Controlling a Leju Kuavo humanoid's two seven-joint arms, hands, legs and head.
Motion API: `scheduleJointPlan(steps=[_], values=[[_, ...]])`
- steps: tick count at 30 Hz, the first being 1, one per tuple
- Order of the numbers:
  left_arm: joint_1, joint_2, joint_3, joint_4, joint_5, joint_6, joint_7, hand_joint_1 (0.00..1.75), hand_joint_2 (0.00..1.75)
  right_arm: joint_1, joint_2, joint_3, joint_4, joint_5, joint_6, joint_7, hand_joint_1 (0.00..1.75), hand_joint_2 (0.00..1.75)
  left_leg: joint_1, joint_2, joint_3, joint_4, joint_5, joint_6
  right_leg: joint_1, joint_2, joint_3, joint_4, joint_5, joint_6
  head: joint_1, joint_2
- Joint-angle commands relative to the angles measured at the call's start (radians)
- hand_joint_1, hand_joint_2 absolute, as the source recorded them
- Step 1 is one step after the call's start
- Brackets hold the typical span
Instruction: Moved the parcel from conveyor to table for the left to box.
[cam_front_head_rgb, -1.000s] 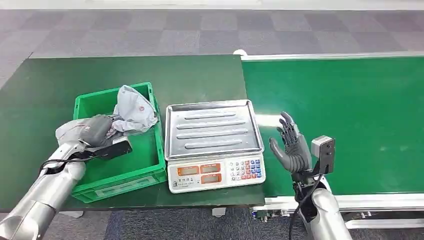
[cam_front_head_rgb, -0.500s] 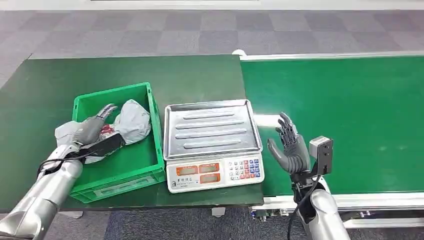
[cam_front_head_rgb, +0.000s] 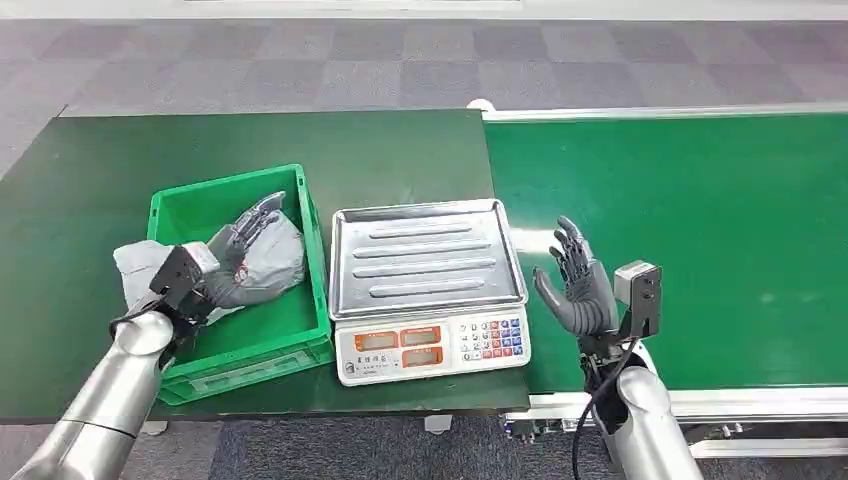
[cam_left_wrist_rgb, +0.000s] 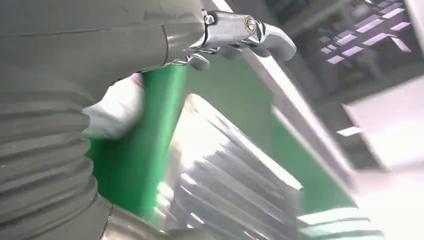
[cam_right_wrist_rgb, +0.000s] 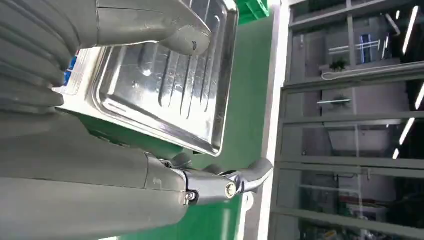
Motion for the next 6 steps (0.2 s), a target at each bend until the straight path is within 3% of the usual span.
scheduleJointPlan(steps=[1,2,6], values=[[-0.034,-0.148,-0.056,0.0,0.071,0.036,0.041,0.0,1.75,-0.064,0.034,0.062,0.086,0.02,-0.038,-0.003,0.0,1.75,0.0,-0.001,0.001,-0.001,0.001,0.001,0.0,-0.002,0.001,-0.001,0.0,0.0,0.0,0.0],[-0.04,-0.199,-0.064,0.067,0.165,0.017,0.114,0.0,1.75,-0.077,0.039,0.077,0.1,0.022,-0.056,-0.003,0.0,1.75,-0.001,-0.002,0.001,-0.002,0.001,0.001,0.0,-0.003,0.002,-0.002,0.0,0.0,0.0,0.0],[-0.044,-0.329,-0.105,0.215,0.148,0.165,0.072,0.0,1.75,-0.065,0.065,0.093,0.122,0.05,-0.124,-0.016,0.0,1.75,-0.001,-0.003,0.003,-0.004,0.002,0.002,-0.001,-0.004,0.004,-0.004,0.001,0.001,0.0,0.0]])
